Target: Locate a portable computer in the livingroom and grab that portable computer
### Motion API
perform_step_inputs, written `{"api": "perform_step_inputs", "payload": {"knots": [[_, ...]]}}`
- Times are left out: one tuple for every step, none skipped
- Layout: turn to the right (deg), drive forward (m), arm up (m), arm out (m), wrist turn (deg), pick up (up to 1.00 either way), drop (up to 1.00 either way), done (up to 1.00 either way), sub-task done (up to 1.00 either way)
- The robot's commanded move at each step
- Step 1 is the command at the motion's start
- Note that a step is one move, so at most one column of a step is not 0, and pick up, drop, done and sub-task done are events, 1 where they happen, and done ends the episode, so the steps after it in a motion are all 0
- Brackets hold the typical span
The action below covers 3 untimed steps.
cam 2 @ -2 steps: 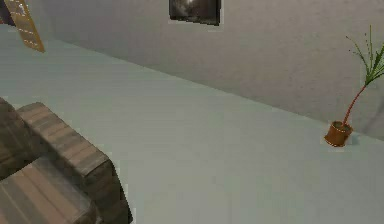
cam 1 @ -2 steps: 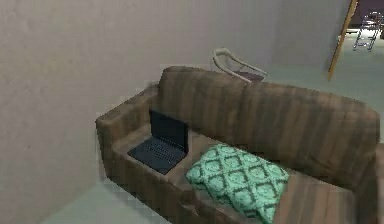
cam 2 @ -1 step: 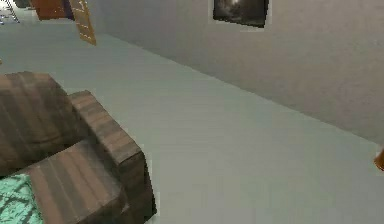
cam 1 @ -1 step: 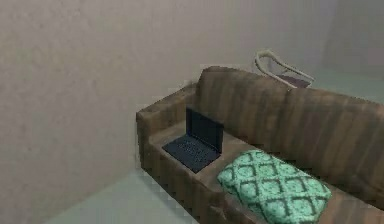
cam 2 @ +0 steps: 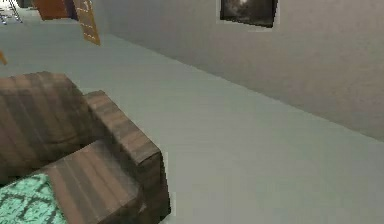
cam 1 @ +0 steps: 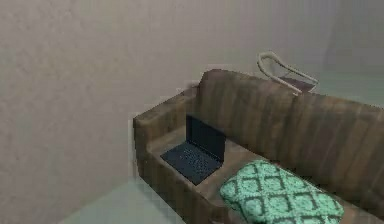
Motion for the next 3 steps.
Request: {"api": "perform_step_inputs", "payload": {"knots": [[-45.0, 0.00, 0.00, 0.00, 0.0, 0.00, 0.00, 0.00, 0.00], [-42.0, 0.00, 0.00, 0.00, 0.0, 0.00, 0.00, 0.00, 0.00], [45.0, 0.00, 0.00, 0.00, 0.0, 0.00, 0.00, 0.00, 0.00]]}}
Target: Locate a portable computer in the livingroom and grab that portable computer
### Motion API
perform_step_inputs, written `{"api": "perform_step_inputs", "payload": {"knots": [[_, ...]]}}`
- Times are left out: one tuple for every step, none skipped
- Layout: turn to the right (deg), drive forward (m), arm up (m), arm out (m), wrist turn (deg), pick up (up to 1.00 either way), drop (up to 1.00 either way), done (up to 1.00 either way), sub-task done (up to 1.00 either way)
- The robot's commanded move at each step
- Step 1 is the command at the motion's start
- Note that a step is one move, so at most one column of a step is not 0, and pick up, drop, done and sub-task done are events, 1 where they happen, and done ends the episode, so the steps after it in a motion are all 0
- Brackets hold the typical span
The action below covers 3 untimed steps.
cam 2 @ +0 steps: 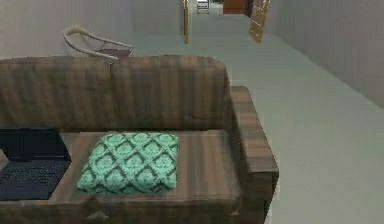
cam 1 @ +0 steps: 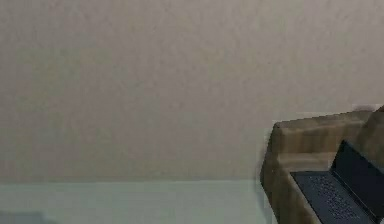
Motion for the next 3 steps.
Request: {"api": "perform_step_inputs", "payload": {"knots": [[36.0, 0.00, 0.00, 0.00, 0.0, 0.00, 0.00, 0.00, 0.00], [0.0, 0.35, 0.00, 0.00, 0.0, 0.00, 0.00, 0.00, 0.00], [-45.0, 0.00, 0.00, 0.00, 0.0, 0.00, 0.00, 0.00, 0.00]]}}
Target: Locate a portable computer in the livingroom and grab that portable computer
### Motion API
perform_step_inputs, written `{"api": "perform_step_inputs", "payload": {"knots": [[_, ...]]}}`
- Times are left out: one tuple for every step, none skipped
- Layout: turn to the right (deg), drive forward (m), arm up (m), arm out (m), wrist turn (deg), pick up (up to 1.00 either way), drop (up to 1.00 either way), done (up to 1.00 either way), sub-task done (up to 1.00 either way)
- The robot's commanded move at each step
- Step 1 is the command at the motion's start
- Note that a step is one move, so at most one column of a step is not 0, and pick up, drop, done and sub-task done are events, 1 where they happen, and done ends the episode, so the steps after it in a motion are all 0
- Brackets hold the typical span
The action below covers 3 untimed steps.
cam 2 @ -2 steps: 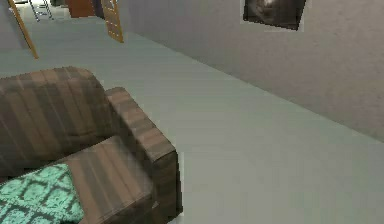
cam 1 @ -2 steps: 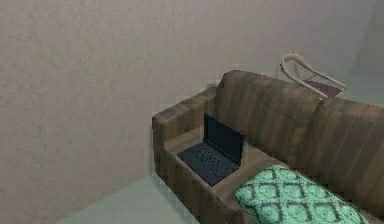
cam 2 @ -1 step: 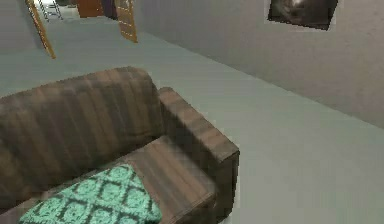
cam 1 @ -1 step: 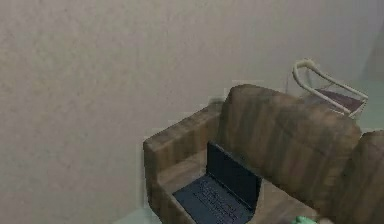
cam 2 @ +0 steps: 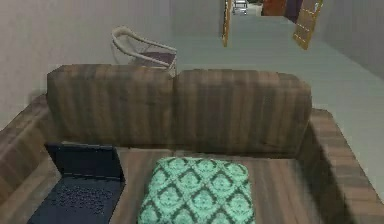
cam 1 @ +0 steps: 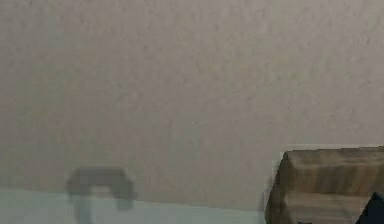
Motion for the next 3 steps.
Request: {"api": "perform_step_inputs", "payload": {"knots": [[-33.0, 0.00, 0.00, 0.00, 0.0, 0.00, 0.00, 0.00, 0.00], [0.0, 0.00, 0.50, 0.00, 0.0, 0.00, 0.00, 0.00, 0.00], [0.0, 0.00, 0.08, 0.00, 0.0, 0.00, 0.00, 0.00, 0.00]]}}
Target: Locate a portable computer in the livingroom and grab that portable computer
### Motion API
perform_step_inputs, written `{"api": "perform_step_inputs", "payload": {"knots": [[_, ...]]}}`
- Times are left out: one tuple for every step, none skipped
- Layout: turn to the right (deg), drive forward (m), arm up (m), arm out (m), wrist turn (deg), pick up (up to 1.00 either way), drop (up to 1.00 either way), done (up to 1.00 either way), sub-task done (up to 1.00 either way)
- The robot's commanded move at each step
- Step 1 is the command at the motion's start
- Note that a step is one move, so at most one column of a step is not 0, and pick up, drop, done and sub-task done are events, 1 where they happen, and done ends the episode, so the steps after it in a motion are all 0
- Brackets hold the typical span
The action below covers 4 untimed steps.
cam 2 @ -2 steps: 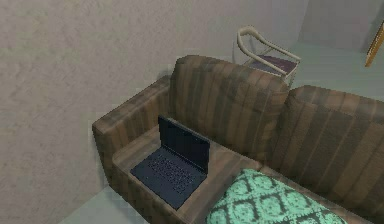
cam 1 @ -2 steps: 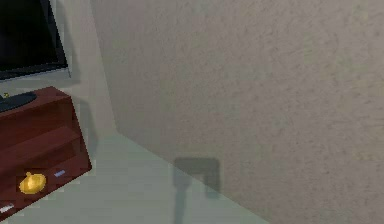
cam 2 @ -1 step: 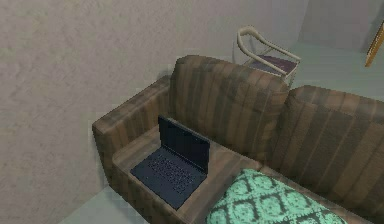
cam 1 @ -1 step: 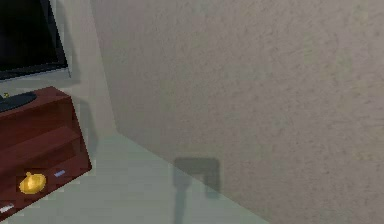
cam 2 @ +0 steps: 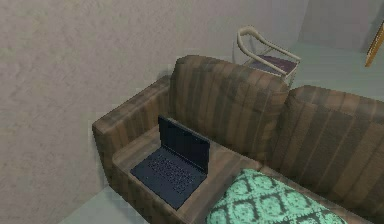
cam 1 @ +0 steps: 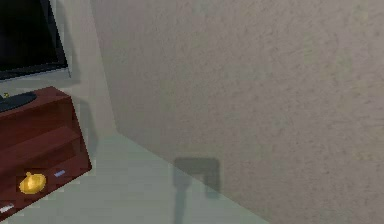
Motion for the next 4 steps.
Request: {"api": "perform_step_inputs", "payload": {"knots": [[0.0, 0.00, 0.00, 0.26, 0.0, 0.00, 0.00, 0.00, 0.00], [0.0, 0.00, 0.00, 0.00, 45.0, 0.00, 0.00, 0.00, 0.00], [0.0, 0.00, 0.00, 0.00, 45.0, 0.00, 0.00, 0.00, 0.00], [0.0, 0.00, 0.00, 0.00, 45.0, 0.00, 0.00, 0.00, 0.00]]}}
